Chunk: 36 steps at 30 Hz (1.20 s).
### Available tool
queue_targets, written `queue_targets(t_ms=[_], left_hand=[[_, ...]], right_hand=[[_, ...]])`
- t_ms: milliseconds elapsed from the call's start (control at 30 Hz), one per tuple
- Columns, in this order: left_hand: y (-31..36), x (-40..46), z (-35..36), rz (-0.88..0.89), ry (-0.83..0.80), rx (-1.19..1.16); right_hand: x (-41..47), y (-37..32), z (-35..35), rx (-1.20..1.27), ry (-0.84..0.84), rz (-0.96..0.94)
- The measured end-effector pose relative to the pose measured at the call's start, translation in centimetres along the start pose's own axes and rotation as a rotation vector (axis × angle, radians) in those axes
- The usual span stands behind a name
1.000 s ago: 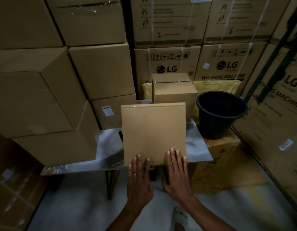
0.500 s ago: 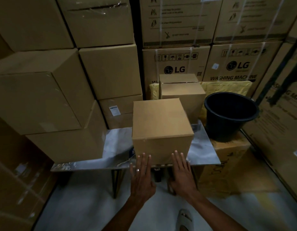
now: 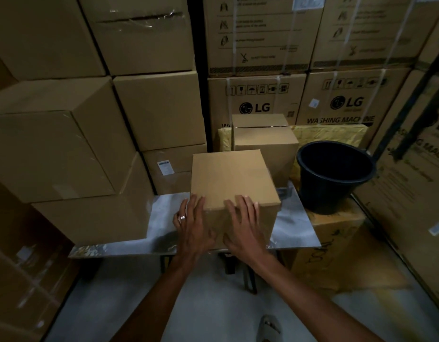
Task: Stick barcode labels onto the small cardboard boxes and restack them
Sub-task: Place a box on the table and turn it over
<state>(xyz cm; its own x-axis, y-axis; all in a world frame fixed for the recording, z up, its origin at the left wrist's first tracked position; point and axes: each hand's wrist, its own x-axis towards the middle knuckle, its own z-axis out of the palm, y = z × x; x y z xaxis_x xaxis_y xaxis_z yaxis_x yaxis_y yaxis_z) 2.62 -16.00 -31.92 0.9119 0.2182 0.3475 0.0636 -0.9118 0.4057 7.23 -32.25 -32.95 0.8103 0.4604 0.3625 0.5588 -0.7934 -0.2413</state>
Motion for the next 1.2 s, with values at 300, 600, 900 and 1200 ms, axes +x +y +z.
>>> queue_targets(t_ms=[300,600,900,1200], left_hand=[[3.0,-0.1,-3.2,0.188,-0.062,-0.220],[-0.1,4.5,-4.1,0.163,-0.277,-0.139],[-0.6,3.6,-3.0,0.138,-0.294,-0.010],[2.2,2.0,-1.5,0.219,-0.037,0.048]], right_hand=[[0.9,8.2,-3.3,0.163,-0.026,-0.071],[2.8,3.9,-5.3,0.223,0.014,0.110],[2.0,0.9,-3.2,0.158,-0.002,0.083],[2.9,7.9,-5.5,0.454,-0.132,-0.020]])
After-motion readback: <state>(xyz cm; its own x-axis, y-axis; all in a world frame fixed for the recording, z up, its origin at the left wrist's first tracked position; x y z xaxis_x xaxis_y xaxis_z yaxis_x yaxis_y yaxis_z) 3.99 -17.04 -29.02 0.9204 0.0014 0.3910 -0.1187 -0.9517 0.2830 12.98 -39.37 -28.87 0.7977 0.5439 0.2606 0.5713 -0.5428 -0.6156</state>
